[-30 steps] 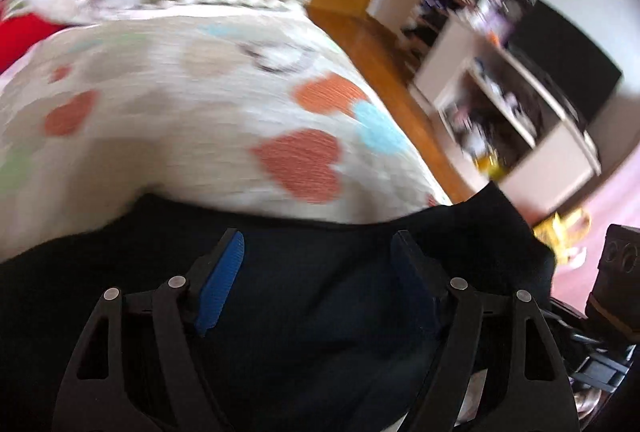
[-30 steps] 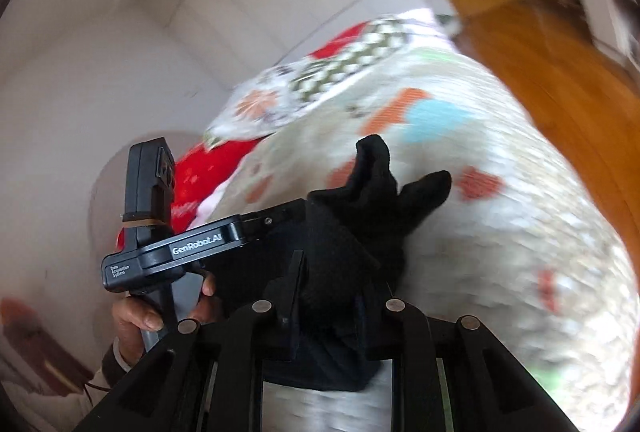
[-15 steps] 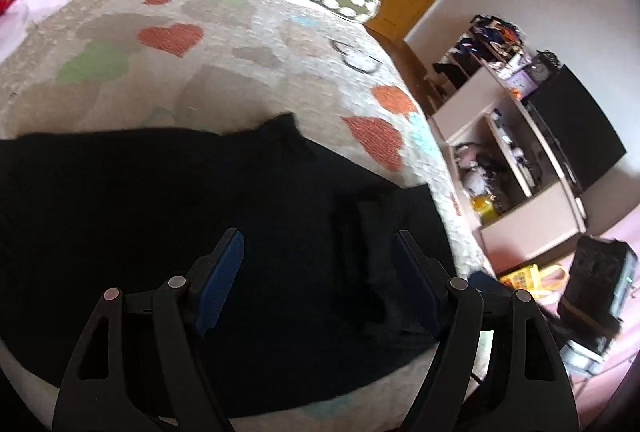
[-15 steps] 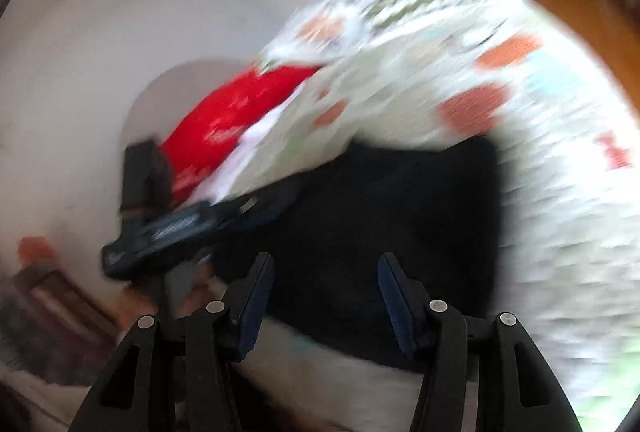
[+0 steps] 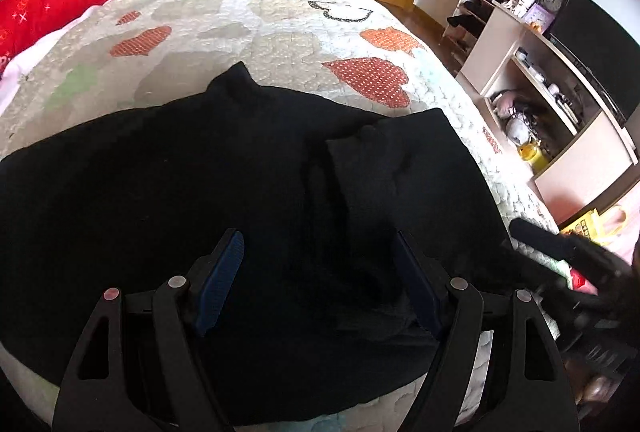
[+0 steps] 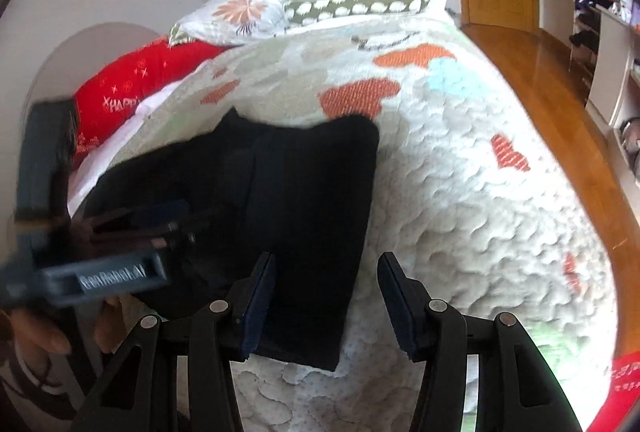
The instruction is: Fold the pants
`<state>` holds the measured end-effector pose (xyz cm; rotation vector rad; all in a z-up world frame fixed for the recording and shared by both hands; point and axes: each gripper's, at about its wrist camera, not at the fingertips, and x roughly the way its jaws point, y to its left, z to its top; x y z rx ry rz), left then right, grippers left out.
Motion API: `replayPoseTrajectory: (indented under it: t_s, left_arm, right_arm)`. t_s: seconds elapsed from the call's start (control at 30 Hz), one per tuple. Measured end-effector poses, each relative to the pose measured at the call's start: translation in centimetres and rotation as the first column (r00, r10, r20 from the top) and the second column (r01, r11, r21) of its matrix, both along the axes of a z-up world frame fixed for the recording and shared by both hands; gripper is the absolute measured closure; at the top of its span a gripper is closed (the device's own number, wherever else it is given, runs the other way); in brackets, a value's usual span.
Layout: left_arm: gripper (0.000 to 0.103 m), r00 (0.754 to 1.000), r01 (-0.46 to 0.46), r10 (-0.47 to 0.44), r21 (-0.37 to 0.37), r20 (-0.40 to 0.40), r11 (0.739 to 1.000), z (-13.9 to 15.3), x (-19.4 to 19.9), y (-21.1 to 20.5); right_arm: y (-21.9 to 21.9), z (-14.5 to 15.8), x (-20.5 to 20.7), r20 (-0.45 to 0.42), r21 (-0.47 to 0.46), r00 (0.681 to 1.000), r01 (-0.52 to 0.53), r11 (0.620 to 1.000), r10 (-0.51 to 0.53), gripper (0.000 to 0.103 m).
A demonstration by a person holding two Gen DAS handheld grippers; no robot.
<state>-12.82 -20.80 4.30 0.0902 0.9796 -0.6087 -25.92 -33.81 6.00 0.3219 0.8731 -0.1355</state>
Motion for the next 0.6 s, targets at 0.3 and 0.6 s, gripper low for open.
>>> replayPoseTrajectory:
  t_s: [0.3, 0.6]
  left_arm:
    - [0.026, 0.993, -0.109, 0.111, -0.039, 0.046, 0.993, 2.7, -1.1, 6.3]
    - [0.026, 0.973, -0.219, 0.225, -0.096, 0.056, 0.971, 4.2, -1.8, 12.2]
  right_arm:
    - [2.2, 1.2, 3.1, 0.069, -0.019, 0.995, -0.071, 0.997, 0.072, 0.053]
    - [5.3, -2.1, 5.9, -0.04, -0.061, 0.991, -0.131, 0.99, 0.129, 0.06]
